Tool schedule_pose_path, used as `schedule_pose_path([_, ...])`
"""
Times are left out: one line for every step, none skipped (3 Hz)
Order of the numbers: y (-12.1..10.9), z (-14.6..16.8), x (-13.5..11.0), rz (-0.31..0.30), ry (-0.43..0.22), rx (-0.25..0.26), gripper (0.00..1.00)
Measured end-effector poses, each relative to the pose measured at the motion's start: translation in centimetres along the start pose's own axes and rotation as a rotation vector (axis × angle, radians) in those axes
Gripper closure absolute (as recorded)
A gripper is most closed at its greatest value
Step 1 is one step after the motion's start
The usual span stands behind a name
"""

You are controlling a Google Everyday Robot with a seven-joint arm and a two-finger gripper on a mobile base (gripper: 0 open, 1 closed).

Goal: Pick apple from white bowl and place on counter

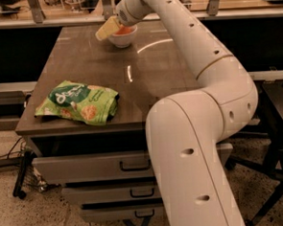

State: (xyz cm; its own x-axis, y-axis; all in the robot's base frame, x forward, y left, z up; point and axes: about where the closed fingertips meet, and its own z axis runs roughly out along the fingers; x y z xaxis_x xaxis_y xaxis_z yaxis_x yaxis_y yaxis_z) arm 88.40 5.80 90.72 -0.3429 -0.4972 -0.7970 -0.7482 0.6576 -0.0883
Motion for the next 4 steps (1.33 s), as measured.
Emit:
schedule_pose_path([0.1, 0.7, 0.6, 0.004, 0.016, -0.005, 0.20])
schedule_pose_path([0.1, 1.4, 1.5, 0.015, 0.038, -0.010, 0.36])
schedule_pose_path([0.0, 1.2, 1.6, 0.017, 0.037, -0.013, 0.35])
schedule_pose_path([0.7, 0.7, 0.8, 0.036, -0.004, -0.048, 0.34])
